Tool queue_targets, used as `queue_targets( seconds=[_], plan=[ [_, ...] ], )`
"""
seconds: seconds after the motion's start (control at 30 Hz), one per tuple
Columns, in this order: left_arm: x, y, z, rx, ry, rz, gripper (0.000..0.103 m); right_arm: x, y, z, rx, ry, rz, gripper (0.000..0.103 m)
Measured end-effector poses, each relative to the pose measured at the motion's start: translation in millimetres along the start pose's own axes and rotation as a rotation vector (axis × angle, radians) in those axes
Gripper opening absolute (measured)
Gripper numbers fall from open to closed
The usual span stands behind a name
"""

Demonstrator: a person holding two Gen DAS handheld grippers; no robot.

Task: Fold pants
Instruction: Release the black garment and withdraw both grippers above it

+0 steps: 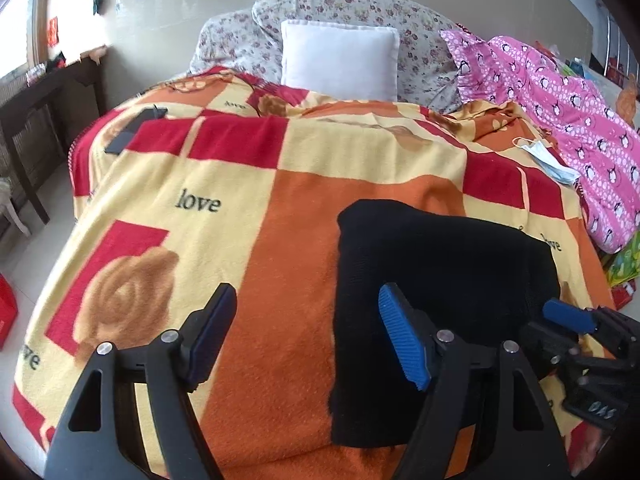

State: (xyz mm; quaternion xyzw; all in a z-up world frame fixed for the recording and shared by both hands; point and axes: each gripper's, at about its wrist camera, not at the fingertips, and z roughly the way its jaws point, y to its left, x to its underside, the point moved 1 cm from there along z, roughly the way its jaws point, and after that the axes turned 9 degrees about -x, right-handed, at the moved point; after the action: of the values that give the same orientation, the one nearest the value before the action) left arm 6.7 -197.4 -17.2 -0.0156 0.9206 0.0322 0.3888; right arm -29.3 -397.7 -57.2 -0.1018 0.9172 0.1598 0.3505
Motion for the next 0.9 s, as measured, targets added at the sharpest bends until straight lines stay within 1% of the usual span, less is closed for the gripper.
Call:
queue_targets(
  seconds=[0.07,0.13,0.2,0.23,0.27,0.4,0.5,0.57,0.73,0.9],
  plan=[
    [1.8,-0.6,-5.9,-0.039,-0.037,0.019,0.078,1.6,2.4,-0.9,0.016,-0.016,-0.012,0.055],
    [3.4,-0.5,-9.4,-0.061,-0.06,0.035,0.08,-1.2,4.3,-5.4,0.016,-0.033,-0.001,0.055],
    [4.4,1.5,-10.7,-0.071,-0.072,0.039,0.082,-4.8,7.6,-10.7,0.013,-0.056,0.003,0.056],
    [4.3,2.3,-10.6,-0.074,-0.072,0.036,0.082,-6.3,9.8,-12.8,0.02,-0.067,-0.004,0.06],
    [4.3,4.0,-10.8,-0.075,-0.073,0.03,0.082,-7.7,12.2,-14.9,0.034,-0.081,-0.011,0.062],
    [3.7,9.1,-16.1,-0.075,-0.097,0.006,0.082,-11.7,16.7,-19.7,0.045,-0.134,-0.017,0.063],
    [3.7,10.1,-22.6,-0.08,-0.125,-0.003,0.082,-12.4,17.5,-18.2,0.045,-0.131,-0.023,0.064],
    [3.8,10.6,-25.3,-0.083,-0.137,-0.007,0.082,-12.0,17.9,-18.1,0.057,-0.131,-0.028,0.066],
    [5.3,11.6,-27.1,-0.077,-0.137,-0.019,0.082,-12.0,19.2,-21.9,0.051,-0.146,-0.028,0.074],
    [7.5,9.3,-28.5,-0.07,-0.139,-0.012,0.082,-11.9,20.5,-22.6,0.054,-0.148,-0.031,0.075]
  ],
)
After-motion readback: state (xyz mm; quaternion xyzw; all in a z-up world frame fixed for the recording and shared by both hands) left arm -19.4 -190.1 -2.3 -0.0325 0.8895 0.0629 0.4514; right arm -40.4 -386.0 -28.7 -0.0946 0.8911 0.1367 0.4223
